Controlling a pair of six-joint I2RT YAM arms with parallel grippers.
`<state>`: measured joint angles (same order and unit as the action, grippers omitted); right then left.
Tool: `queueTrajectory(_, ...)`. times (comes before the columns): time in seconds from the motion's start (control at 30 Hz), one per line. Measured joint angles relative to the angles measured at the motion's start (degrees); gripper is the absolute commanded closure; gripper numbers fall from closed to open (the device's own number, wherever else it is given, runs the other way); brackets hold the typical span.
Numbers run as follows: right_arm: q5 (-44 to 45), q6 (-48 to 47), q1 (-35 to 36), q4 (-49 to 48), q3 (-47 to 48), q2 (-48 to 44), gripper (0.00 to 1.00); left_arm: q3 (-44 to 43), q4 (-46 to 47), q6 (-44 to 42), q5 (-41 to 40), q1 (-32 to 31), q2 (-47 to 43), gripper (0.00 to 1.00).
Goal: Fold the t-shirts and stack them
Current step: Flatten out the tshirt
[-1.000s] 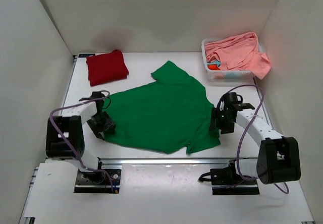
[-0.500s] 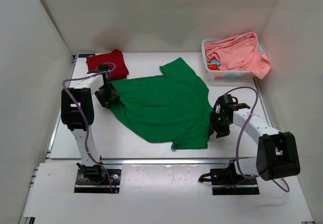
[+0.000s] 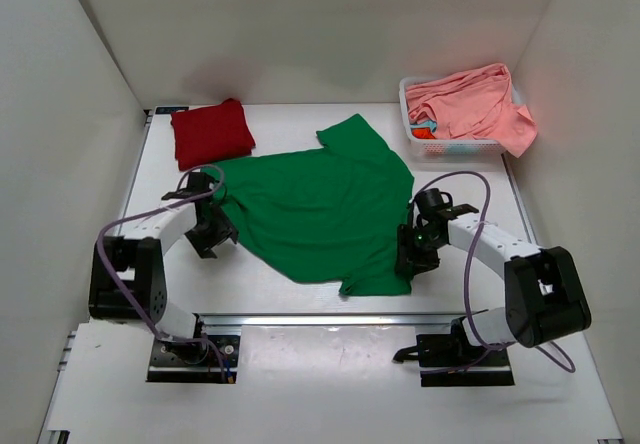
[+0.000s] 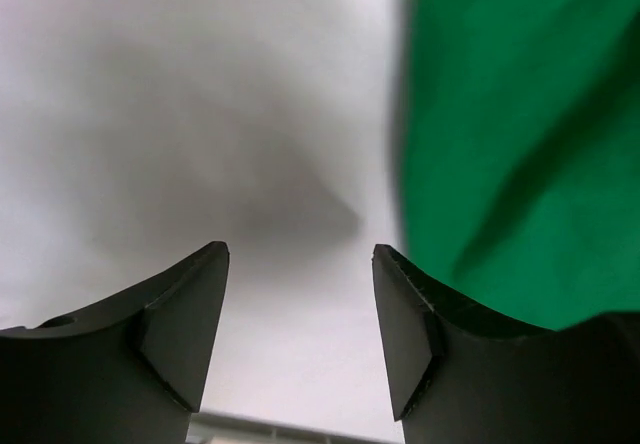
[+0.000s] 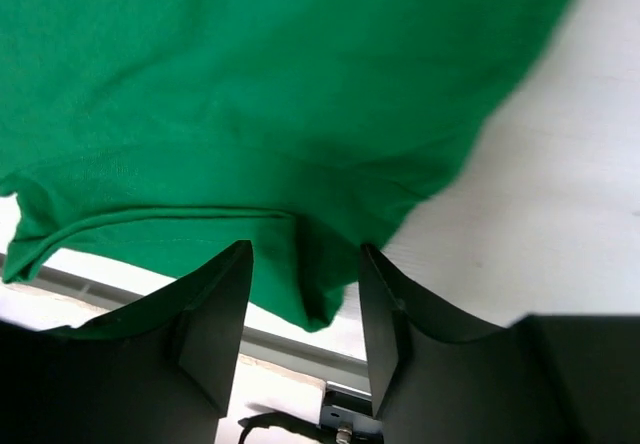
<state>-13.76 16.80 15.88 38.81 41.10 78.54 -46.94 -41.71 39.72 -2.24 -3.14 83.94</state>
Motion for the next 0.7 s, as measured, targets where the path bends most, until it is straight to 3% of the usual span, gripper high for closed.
queueTrajectory(0.2,-0.3,-0.2,2.5,-0.1,0.0,1.5,0.57,-6.7,6.1,1.7,-0.7,-6.5,10.2,0.29)
queueTrajectory(0.3,-0.8,-0.8,2.5,0.0,0.0,2.0,0.77,-10.4,8.0,2.3,-1.4,-8.5,13.6,0.31)
queueTrajectory(0.33,-1.2,-0.9,2.5,0.1,0.0,2.1,0.96,-10.9,8.5,2.3,-1.7,-9.0,14.1,0.47)
queueTrajectory(0.37,-1.6,-1.2,2.5,0.2,0.0,2.1,1.0,-11.1,9.0,2.7,-2.1,-9.4,14.3,0.75)
queueTrajectory(0.43,-2.5,-1.3,2.4,0.5,0.0,2.1,1.0,-10.6,10.8,2.4,-2.3,-9.8,14.8,1.0)
queueTrajectory(0.6,-3.8,-1.8,1.9,4.6,1.1,-0.3,1.0,-8.0,12.1,1.9,-0.4,-8.6,12.5,1.0)
queueTrajectory(0.7,-3.8,-1.8,-0.3,11.2,8.6,-8.5,1.0,-5.9,5.8,0.8,-0.1,-7.1,4.6,1.0)
